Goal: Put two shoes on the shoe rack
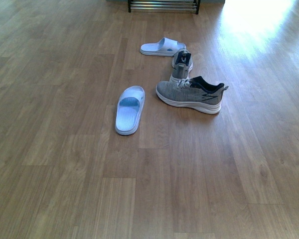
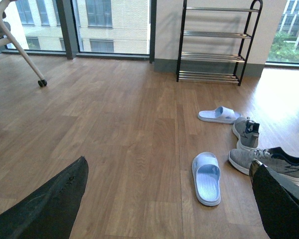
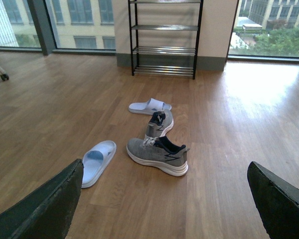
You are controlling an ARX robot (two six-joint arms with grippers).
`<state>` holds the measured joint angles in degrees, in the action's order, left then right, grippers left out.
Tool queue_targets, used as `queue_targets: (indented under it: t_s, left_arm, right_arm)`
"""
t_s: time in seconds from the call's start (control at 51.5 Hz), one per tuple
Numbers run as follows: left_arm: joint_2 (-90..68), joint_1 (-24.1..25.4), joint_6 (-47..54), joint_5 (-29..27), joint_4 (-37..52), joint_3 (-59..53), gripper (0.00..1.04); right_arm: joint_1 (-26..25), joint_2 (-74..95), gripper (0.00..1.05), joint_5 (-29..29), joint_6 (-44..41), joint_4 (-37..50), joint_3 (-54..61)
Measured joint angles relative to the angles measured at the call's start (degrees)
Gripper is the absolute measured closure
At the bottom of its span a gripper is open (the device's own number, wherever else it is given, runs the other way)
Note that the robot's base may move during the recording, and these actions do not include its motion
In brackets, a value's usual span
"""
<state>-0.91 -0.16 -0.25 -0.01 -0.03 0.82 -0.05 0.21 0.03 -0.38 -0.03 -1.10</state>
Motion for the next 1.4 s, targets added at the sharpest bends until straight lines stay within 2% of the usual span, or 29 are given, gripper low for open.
queue_targets:
  t_s: [1.399]
  left_arm:
    - [0.0,0.0,0.0,0.0,0.0,0.0,0.09]
  right_arm:
    - [0.0,0.0,0.09,0.0,0.0,0.0,0.0]
